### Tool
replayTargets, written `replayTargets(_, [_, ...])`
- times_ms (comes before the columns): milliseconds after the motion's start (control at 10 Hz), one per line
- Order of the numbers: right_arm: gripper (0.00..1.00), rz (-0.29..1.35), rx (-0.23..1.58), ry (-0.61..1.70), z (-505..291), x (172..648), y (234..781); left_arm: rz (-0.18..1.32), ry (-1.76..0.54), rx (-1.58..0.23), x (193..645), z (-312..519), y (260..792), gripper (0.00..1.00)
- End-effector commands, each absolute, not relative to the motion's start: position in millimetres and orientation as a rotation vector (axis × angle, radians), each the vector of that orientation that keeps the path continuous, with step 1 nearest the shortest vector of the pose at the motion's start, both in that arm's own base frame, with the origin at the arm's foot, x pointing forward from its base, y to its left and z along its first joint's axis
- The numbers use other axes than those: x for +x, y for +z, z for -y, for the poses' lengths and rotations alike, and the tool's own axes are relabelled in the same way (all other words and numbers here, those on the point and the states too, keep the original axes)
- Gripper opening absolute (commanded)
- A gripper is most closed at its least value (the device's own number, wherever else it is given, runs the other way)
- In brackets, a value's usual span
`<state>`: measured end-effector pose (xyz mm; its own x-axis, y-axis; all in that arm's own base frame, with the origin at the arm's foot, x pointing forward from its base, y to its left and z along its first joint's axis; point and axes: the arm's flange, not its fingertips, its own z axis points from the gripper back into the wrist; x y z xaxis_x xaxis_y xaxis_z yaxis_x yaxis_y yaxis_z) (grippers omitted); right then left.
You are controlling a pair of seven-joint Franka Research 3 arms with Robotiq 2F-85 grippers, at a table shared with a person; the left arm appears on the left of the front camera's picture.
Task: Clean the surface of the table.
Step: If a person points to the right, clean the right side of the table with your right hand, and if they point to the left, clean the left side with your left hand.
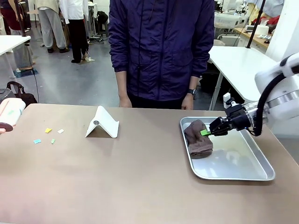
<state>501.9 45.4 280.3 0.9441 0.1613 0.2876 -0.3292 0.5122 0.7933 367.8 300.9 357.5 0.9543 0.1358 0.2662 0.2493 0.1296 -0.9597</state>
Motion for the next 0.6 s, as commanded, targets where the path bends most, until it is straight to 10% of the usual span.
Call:
replayTargets(0, [0.07,0.213,0.904,0.305,-62,506,271,0.31,-0.075,-1.449,366,-300,363,0.0])
replayTargets(500, [0.07,0.243,0.69,0.363,-92,499,262,0.31,-0.075,-1.449,366,-300,363,0.0])
